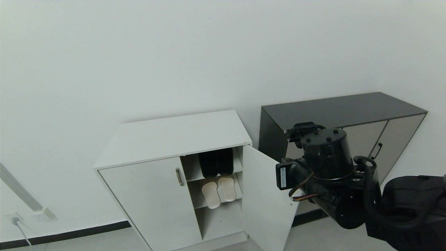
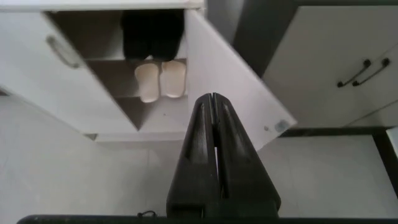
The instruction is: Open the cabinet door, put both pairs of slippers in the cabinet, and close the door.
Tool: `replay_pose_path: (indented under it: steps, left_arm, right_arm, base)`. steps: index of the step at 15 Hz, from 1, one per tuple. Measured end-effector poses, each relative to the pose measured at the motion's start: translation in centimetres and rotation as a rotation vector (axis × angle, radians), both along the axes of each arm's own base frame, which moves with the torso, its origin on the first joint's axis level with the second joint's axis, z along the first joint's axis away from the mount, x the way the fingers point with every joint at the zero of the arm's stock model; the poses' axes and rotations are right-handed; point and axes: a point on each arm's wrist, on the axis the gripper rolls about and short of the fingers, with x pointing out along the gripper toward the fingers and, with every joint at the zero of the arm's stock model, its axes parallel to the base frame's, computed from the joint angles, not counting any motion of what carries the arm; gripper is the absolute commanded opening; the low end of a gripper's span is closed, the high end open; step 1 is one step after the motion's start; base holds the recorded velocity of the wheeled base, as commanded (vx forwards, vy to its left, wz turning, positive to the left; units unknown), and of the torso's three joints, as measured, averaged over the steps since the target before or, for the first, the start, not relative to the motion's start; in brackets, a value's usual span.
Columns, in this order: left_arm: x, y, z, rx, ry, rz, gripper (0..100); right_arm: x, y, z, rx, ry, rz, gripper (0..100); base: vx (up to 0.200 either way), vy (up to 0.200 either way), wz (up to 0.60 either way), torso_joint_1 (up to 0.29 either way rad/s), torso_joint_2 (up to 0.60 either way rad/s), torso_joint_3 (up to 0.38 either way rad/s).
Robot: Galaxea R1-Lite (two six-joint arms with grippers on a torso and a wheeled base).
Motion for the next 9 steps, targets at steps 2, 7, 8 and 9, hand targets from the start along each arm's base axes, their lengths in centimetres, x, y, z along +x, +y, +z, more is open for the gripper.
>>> replay_pose_path:
  steps: [2,7,8,9]
  left_arm:
    - [0.0,0.0,0.0,0.000,0.000,0.000,0]
    - [0.0,0.0,0.0,-0.001,0.000,-0.004,0]
    - [0.0,0.0,0.0,-0.001,0.000,-0.004,0]
    - [0.0,0.0,0.0,0.000,-0.002,-0.003,0]
  right_arm:
    - [0.3,0.1,-0.2,0.003,-0.004,-0.002,0]
    - [1.6,-0.3,-0.6,-0.002,-0.015,-0.035,0]
    - [2.1,-0.5,-0.8,-0.009,-0.017,-0.049,0]
    - [2.8,-0.8,-0.9,-0.017,-0.020,-0.065,0]
  base:
    - [-0.200,0.000,0.00,0.002,0.00,0.005]
    - [-0.160,0.000,0.00,0.000,0.00,0.001]
    - [0.000,0.000,0.00,0.000,0.00,0.000]
    - [0.000,0.000,0.00,0.000,0.00,0.000]
